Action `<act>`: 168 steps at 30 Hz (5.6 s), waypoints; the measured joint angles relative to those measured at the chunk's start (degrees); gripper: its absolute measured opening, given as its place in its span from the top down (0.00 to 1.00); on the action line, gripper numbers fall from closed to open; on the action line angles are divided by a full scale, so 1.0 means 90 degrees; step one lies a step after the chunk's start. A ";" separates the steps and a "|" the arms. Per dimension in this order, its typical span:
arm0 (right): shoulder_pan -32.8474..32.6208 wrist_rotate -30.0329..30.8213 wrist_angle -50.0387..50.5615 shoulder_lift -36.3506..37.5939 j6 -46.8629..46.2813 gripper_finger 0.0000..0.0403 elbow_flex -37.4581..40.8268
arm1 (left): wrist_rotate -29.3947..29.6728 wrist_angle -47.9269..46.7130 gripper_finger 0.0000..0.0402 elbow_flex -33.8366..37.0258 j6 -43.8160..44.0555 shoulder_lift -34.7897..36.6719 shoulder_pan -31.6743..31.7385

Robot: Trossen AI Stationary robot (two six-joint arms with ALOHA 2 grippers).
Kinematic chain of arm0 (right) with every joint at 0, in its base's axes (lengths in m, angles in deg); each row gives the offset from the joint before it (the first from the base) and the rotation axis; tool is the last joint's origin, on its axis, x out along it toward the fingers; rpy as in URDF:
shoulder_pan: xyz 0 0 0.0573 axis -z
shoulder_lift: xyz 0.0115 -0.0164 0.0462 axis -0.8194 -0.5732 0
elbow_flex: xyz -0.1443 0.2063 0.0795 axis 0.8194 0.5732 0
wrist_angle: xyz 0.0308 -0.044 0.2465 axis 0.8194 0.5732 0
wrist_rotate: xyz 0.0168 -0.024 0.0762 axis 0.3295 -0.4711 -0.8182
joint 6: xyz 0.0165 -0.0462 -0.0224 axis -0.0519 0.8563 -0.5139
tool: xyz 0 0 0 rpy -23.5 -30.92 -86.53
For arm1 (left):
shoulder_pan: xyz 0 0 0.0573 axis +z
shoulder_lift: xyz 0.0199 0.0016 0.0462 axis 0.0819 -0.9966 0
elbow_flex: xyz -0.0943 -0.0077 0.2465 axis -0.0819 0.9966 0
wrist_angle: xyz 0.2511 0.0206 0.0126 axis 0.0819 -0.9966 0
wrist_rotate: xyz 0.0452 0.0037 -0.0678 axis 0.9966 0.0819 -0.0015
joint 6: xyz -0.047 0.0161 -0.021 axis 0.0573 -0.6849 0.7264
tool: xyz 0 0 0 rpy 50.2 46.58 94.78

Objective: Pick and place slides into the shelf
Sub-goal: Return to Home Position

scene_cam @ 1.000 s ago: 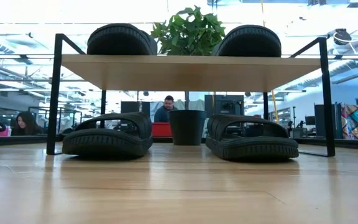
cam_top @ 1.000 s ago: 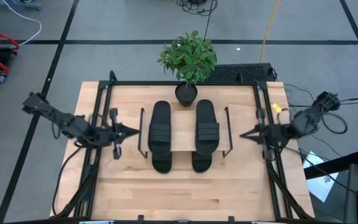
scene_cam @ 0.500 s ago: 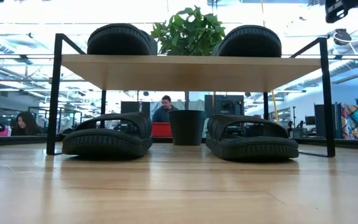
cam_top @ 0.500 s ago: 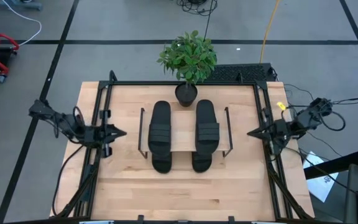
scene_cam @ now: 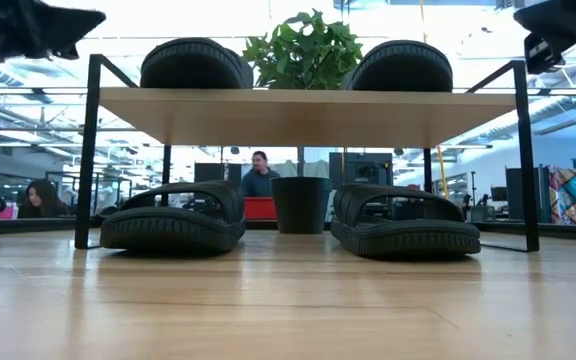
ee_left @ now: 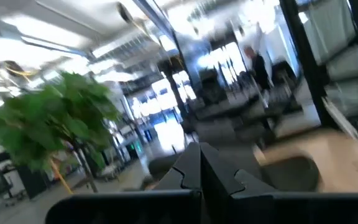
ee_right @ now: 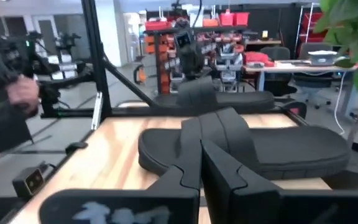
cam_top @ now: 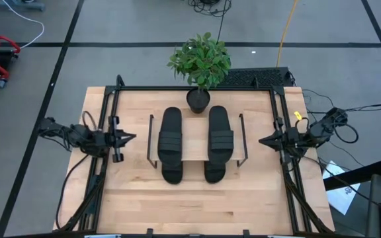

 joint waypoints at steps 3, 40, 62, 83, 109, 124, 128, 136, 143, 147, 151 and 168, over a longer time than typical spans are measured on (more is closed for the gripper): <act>-0.0007 -0.0117 -0.0007 0.0021 0.0032 1.00 0.0030 | -0.0005 -0.0373 1.00 0.0080 0.0146 -0.0047 -0.0005; 0.3364 -0.3487 -0.1912 -0.0037 -0.0066 1.00 0.1791 | -0.2328 -0.1775 1.00 0.0227 0.1443 -0.0004 0.1242; 0.3361 -0.3506 -0.2519 -0.0041 -0.0021 1.00 0.2331 | -0.2166 -0.1846 1.00 0.0257 0.2156 -0.0453 0.1242; 0.3359 -0.4027 -0.2752 -0.0037 0.0120 1.00 0.2346 | -0.1815 -0.1163 1.00 0.0473 0.2799 -0.2060 0.1242; 0.3359 -0.4005 -0.2634 -0.0039 -0.0346 1.00 0.2346 | -0.1736 -0.1030 0.99 0.0475 0.2886 -0.2058 0.1242; 0.3359 -0.4003 -0.2634 -0.0039 -0.0346 1.00 0.2346 | -0.1719 -0.1025 0.93 0.0475 0.2883 -0.2058 0.1242; 0.3359 -0.4003 -0.2637 -0.0039 -0.0346 1.00 0.2346 | -0.1716 -0.1025 0.95 0.0475 0.2881 -0.2058 0.1242; 0.3359 -0.4003 -0.2637 -0.0039 -0.0346 1.00 0.2346 | -0.1714 -0.1023 1.00 0.0473 0.2881 -0.2058 0.1242; 0.3359 -0.4003 -0.2637 -0.0039 -0.0346 1.00 0.2346 | -0.1709 -0.1023 0.95 0.0473 0.2881 -0.2058 0.1242; 0.3360 -0.4003 -0.2637 -0.0039 -0.0346 1.00 0.2346 | -0.1709 -0.1023 0.93 0.0473 0.2881 -0.2058 0.1242; 0.3359 -0.4003 -0.2637 -0.0039 -0.0346 1.00 0.2346 | -0.1707 -0.1023 0.94 0.0473 0.2881 -0.2058 0.1242; 0.3361 -0.4000 -0.2637 -0.0039 -0.0346 1.00 0.2346 | -0.1697 -0.1023 0.94 0.0471 0.2881 -0.2058 0.1242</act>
